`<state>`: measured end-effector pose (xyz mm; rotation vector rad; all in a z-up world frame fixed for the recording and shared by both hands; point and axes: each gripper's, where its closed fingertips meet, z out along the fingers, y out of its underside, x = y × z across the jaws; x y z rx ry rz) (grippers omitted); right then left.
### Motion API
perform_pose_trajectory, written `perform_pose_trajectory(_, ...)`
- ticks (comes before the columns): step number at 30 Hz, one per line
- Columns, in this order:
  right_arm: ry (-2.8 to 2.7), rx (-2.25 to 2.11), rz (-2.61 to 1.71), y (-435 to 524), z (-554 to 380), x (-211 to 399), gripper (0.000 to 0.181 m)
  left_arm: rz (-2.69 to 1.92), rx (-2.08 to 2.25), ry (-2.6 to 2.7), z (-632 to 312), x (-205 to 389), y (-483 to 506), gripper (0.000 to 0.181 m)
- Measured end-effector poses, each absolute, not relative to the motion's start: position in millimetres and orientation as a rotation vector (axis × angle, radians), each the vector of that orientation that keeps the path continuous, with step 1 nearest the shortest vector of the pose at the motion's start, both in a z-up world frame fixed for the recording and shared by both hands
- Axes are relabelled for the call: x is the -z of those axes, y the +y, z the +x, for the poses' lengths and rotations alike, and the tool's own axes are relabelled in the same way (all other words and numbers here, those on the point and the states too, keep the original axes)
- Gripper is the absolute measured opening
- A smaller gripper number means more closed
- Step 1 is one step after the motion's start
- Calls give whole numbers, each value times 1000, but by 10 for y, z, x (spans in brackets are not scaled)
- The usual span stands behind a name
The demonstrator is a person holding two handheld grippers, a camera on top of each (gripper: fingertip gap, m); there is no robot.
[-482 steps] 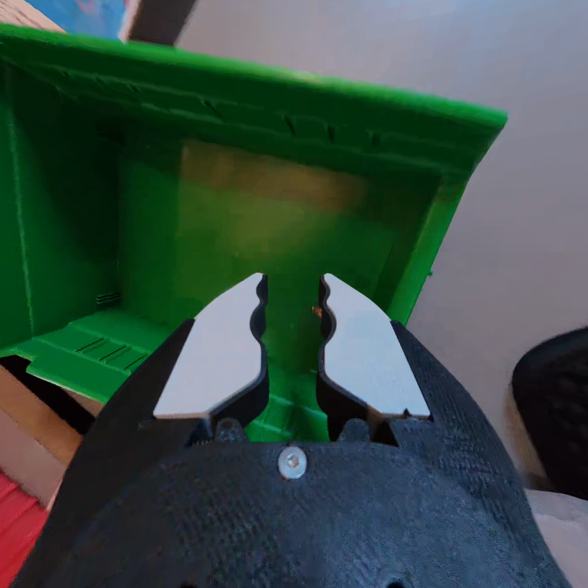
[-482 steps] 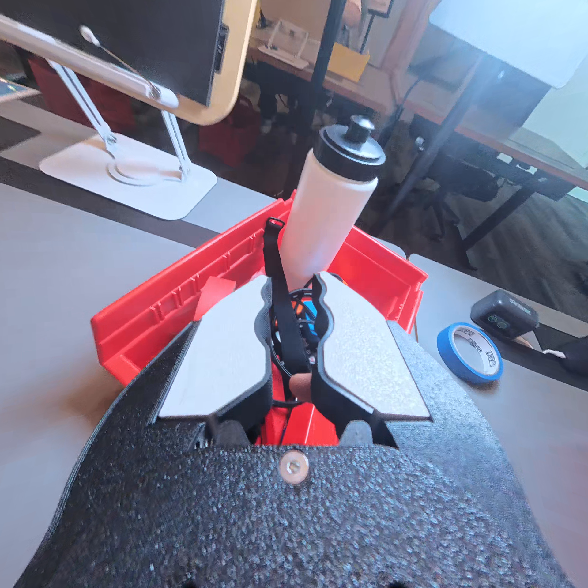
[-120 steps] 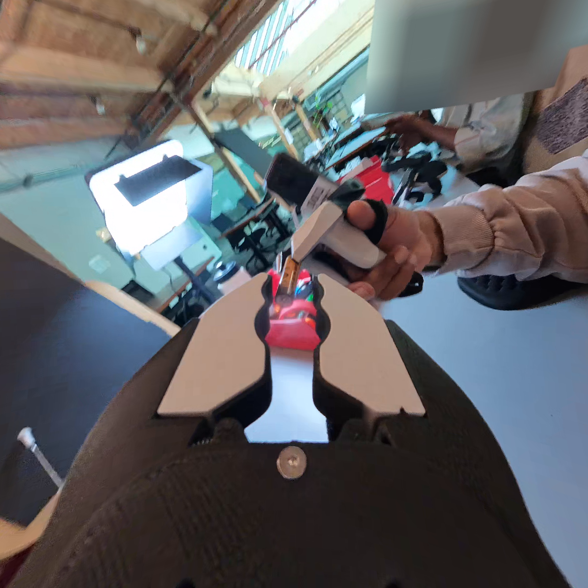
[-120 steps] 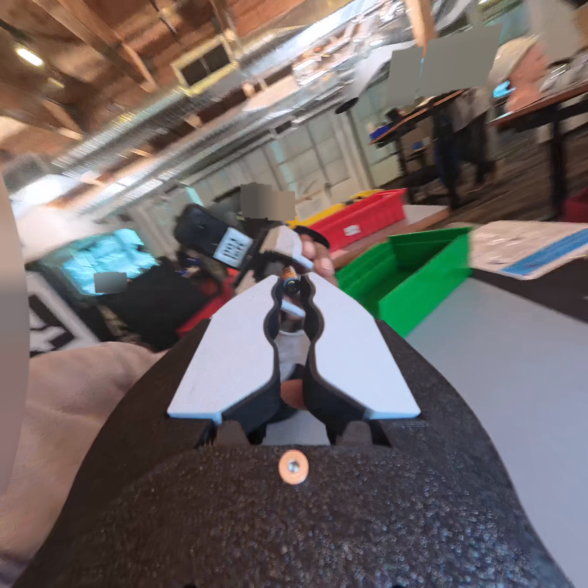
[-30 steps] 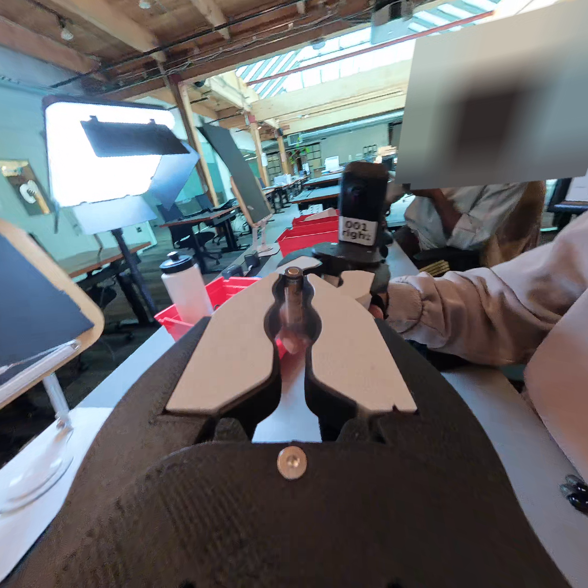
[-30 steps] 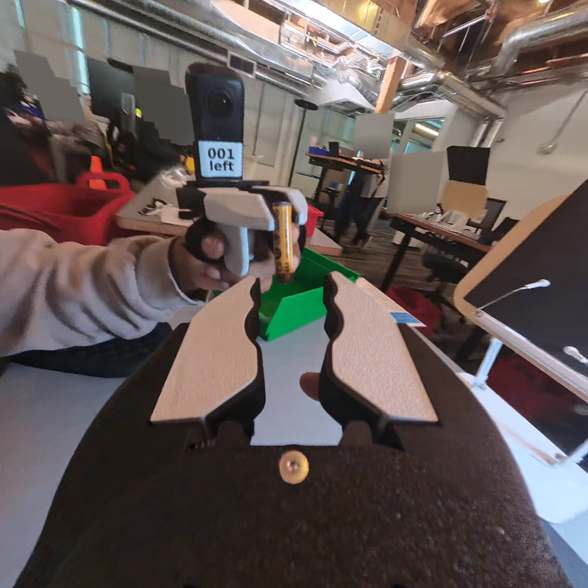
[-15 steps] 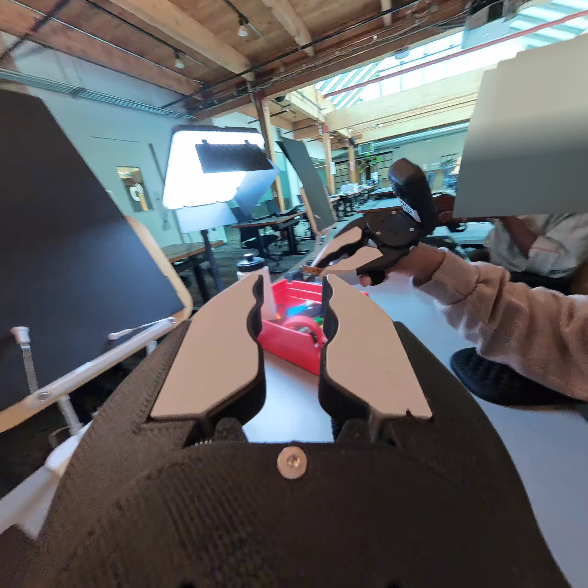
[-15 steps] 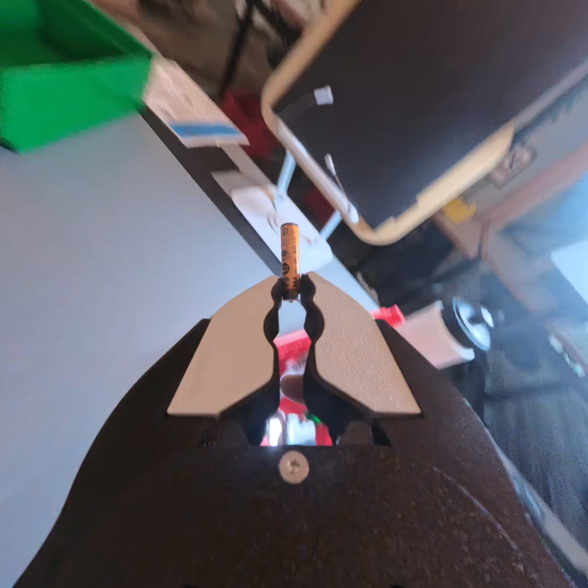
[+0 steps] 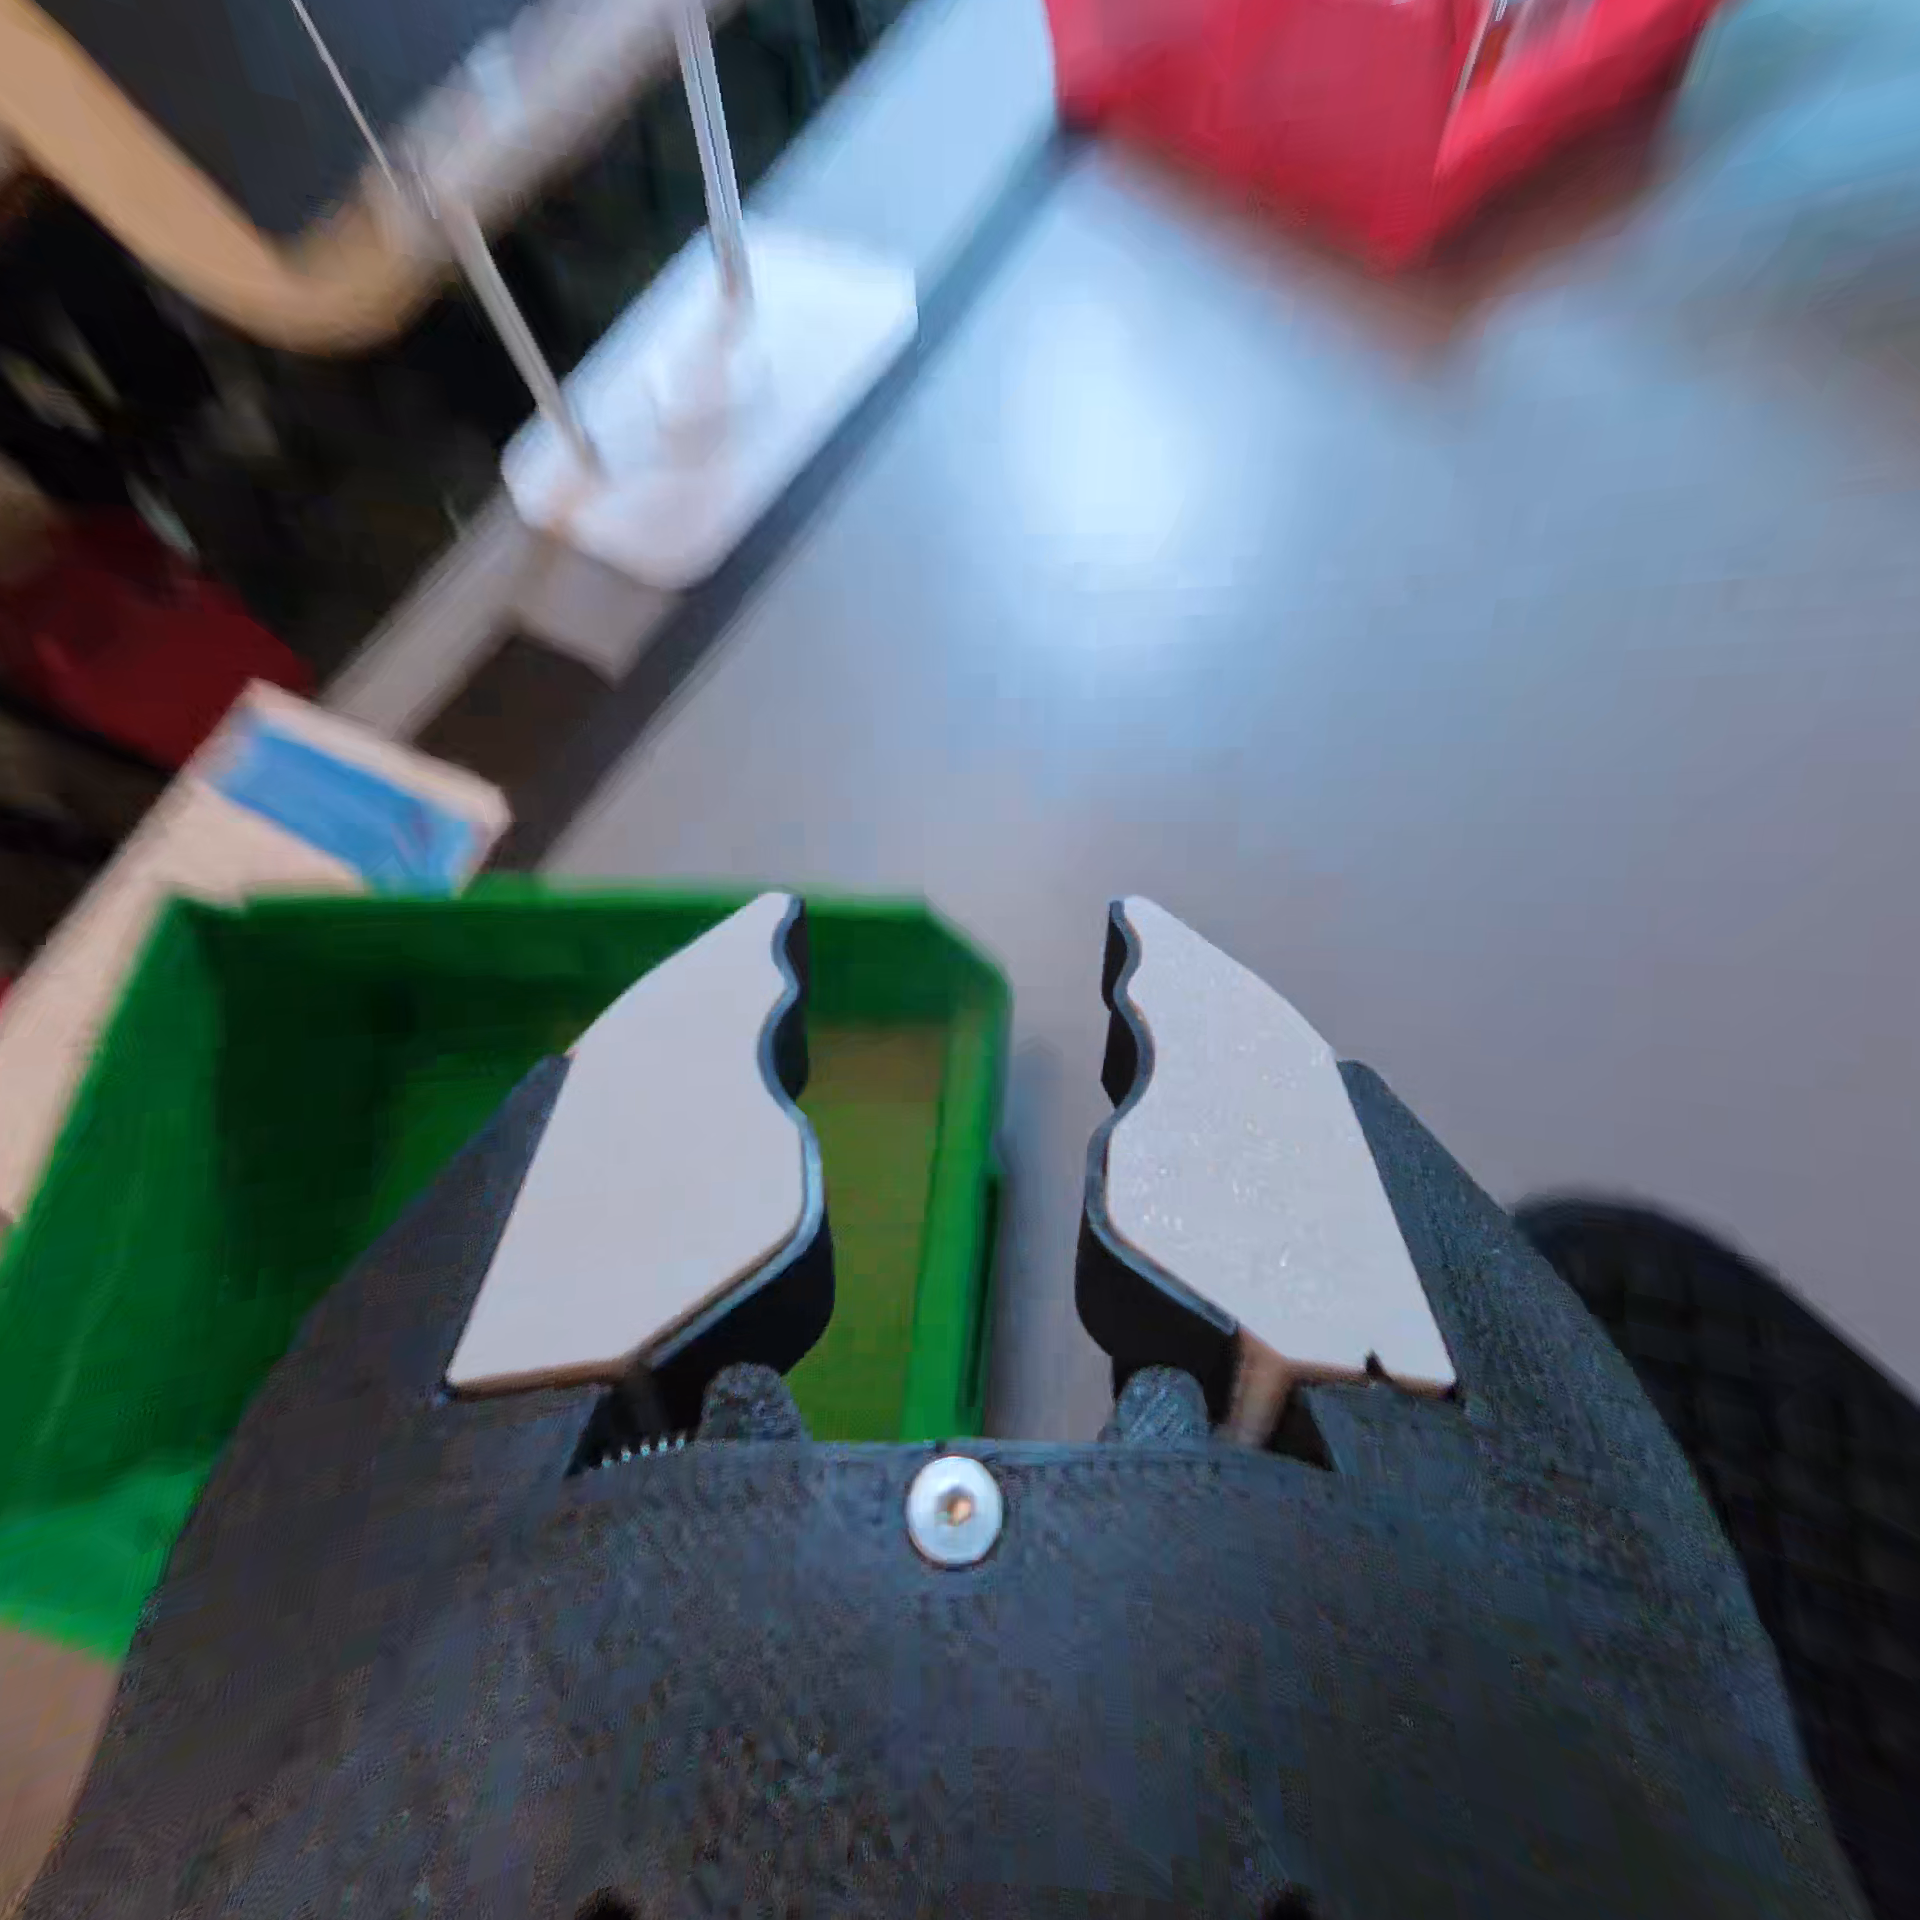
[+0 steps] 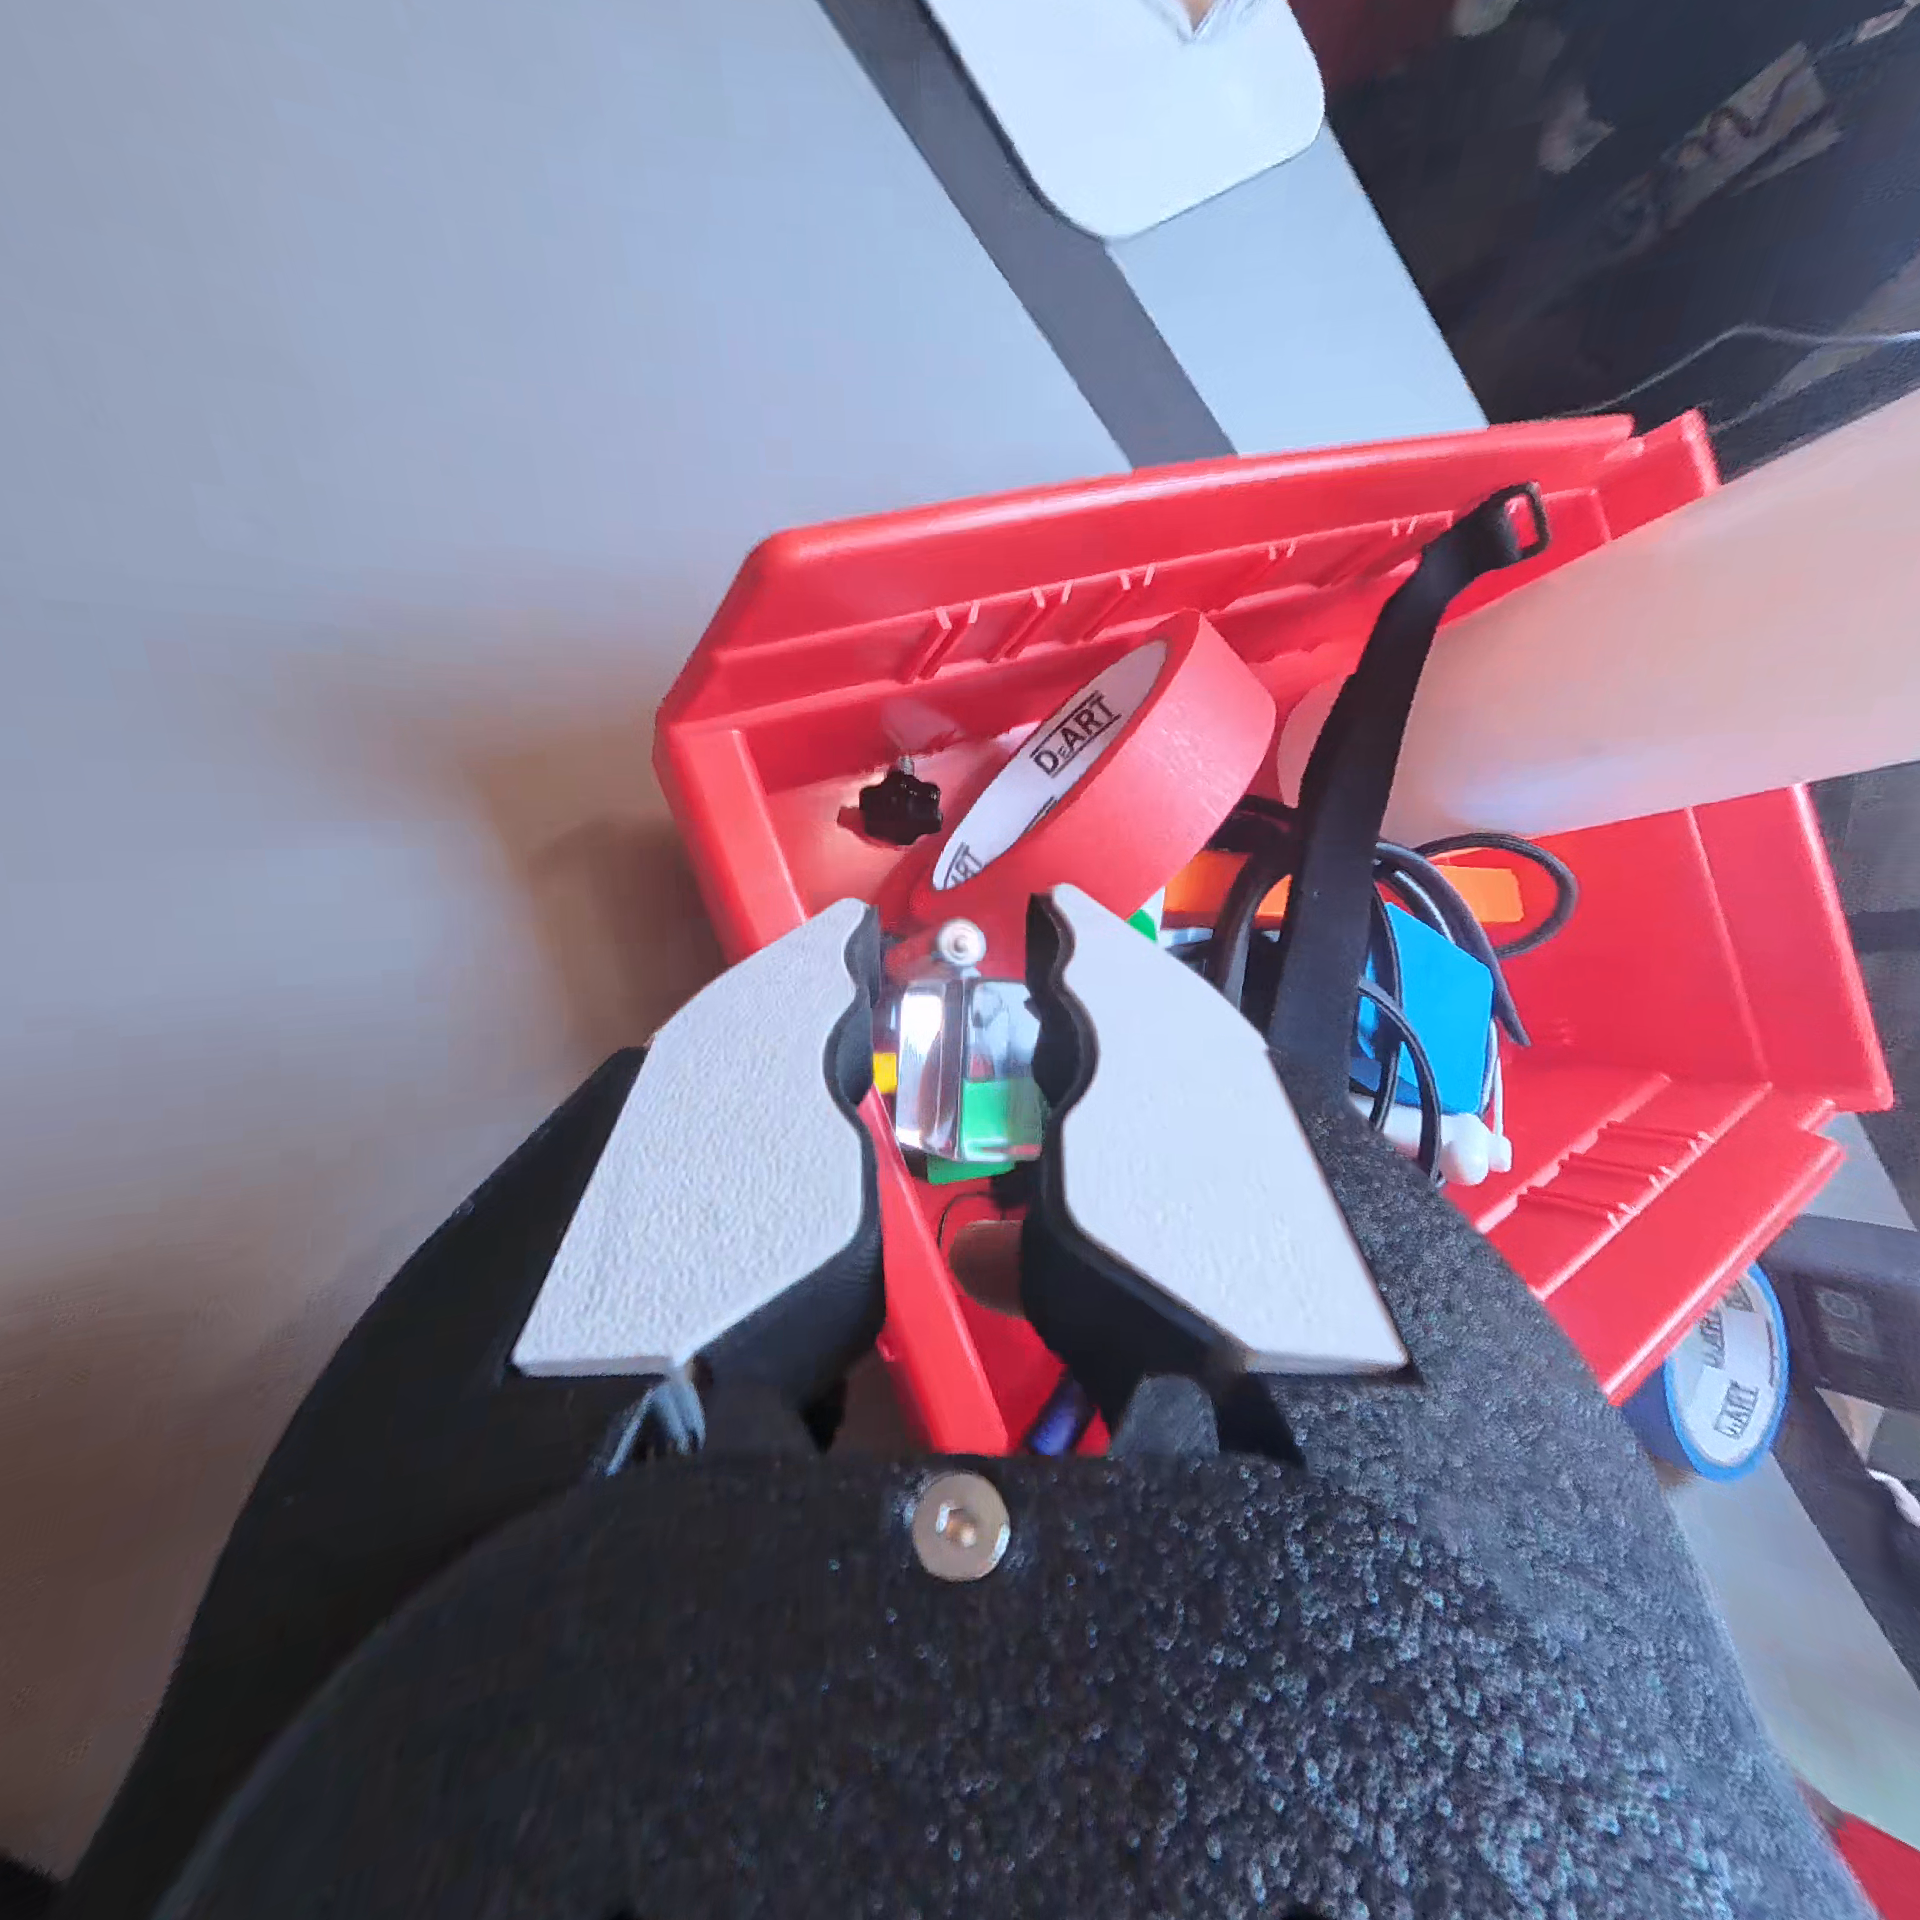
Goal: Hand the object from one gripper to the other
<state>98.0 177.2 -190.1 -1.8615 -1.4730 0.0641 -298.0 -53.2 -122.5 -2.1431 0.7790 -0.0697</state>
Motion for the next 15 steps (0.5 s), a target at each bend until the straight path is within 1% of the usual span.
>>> perform_pose_trajectory(3,-1390,-192,-1815,1731,853,1724,27,-2481,-19,840,-3333,2013,-897,60)
perform_pose_trajectory(5,-1348,-271,-1785,1688,768,1625,25,-2617,-150,897,-3542,2388,-1053,59)
perform_pose_trajectory(6,-1339,-299,-1772,1664,731,1592,23,-2647,-242,932,-3643,2510,-1072,50)
perform_pose_trajectory(7,-1333,-310,-1760,1647,704,1564,22,-2642,-336,970,-3725,2560,-1056,37)
perform_pose_trajectory(8,-1331,-306,-1748,1632,689,1540,21,-2641,-360,1016,-3746,2551,-1063,27)
perform_pose_trajectory(11,-1328,-289,-1710,1573,689,1455,19,-2641,-193,1074,-3590,2284,-1187,26)
perform_pose_trajectory(13,-1316,-301,-1696,1533,706,1406,18,-2504,-85,1072,-3475,1880,-1188,28)
perform_pose_trajectory(15,-1299,-332,-1695,1504,721,1379,17,-2332,-56,930,-3466,1363,-1062,30)
